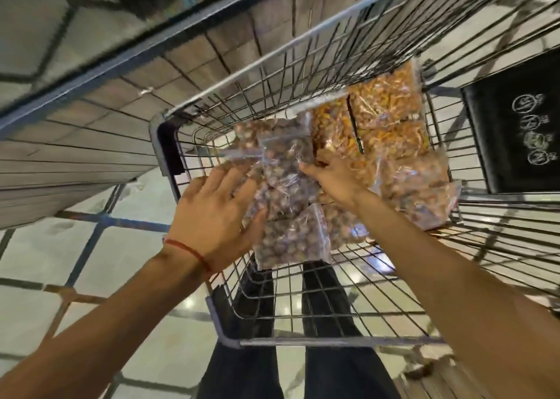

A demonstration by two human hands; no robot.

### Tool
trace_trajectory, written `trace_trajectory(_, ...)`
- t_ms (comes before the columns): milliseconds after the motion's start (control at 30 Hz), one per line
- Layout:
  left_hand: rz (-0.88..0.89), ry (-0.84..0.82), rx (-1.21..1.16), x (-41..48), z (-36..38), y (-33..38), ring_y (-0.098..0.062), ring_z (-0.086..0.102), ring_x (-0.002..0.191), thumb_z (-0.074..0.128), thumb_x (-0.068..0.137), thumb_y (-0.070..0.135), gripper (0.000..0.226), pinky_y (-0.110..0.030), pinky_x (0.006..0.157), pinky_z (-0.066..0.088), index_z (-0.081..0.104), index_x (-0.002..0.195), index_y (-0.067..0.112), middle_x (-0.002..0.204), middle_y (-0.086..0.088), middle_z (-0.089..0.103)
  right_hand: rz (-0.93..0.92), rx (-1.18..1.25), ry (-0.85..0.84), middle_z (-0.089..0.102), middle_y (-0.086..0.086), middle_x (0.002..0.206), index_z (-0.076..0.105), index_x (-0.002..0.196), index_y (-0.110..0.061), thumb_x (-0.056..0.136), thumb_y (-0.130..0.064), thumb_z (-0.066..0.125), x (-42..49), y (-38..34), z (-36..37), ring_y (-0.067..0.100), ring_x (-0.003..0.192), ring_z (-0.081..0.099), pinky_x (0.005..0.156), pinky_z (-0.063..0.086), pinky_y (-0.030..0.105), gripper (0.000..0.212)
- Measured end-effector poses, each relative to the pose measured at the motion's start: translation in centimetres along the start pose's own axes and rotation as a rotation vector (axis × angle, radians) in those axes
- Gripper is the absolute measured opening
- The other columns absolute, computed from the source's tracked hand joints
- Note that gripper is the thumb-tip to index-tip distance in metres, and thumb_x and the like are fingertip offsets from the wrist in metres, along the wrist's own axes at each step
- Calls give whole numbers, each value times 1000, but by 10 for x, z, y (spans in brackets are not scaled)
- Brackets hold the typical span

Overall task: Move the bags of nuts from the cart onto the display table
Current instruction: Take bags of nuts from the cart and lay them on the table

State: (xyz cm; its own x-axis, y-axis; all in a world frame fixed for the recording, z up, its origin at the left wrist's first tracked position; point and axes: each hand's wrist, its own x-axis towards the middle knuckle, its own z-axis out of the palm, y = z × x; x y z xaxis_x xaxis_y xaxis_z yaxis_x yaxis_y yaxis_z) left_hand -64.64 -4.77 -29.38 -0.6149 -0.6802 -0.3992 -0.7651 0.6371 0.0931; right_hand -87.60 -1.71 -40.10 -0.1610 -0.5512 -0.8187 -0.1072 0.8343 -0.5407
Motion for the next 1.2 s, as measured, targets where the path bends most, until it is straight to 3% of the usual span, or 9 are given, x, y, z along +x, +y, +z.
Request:
trace_trajectory(167,13,-46,-1,2,6,-7,-29,55,122,47,97,49,46,-45,90,51,57,129,17,132,-8,60,-10,-20,-56,60,3,150,47,156,-12,96,-44,75,9,-7,11,25,136,59,116,47,42,73)
trace_trajectory(267,38,-46,6,2,10,-8,-30,58,114,54,94,46,47,-44,85,52,59,129,15,126,-9,63,-50,0,52,71,-6,121,63,131,-17,96,-21,78,13,-8,17,19,113,70,103,58,39,39)
trace_trajectory(333,56,-30,-5,0,12,-10,-31,60,113,57,93,44,46,-44,83,53,61,126,13,123,-10,63,-63,57,75,72,-3,110,61,133,-11,92,-14,81,15,-5,22,21,103,72,86,62,30,46)
trace_trajectory(467,55,-50,-9,-3,14,-14,-30,59,113,53,95,44,45,-43,85,52,62,127,13,124,-9,63,26,104,-39,71,0,121,67,124,-11,81,-19,90,17,1,22,18,113,68,100,53,32,49)
trace_trajectory(600,42,-76,-30,-6,18,-17,-28,57,117,47,98,48,50,-43,88,51,59,134,16,128,-6,61,-8,75,-85,74,5,116,65,113,10,81,-22,91,17,7,15,13,103,68,81,53,21,53)
trace_trajectory(700,41,-54,-68,-8,22,-16,-28,59,113,47,97,47,49,-42,87,51,60,132,16,125,-6,63,-92,-5,-61,65,2,99,57,99,-4,88,-29,86,12,14,17,18,95,61,85,53,33,40)
trace_trajectory(767,43,-37,-90,-10,24,-15,-28,60,113,46,96,47,49,-43,88,52,61,131,16,125,-6,63,-111,25,-89,58,7,100,52,104,-6,95,-29,79,7,21,19,21,95,58,92,55,43,37)
trace_trajectory(967,11,-76,-117,-11,26,-11,-27,60,110,42,95,48,49,-43,83,54,62,127,17,123,-6,64,-53,162,-184,69,-5,114,47,135,-22,103,-37,66,-6,23,7,-2,95,71,95,57,29,40)
trace_trajectory(1200,-191,-155,-346,-3,28,6,-28,57,119,54,98,34,43,-42,86,54,55,137,18,134,-4,59,54,598,-159,80,-1,97,69,132,-7,75,-41,88,-26,32,-24,27,99,74,92,61,55,69)
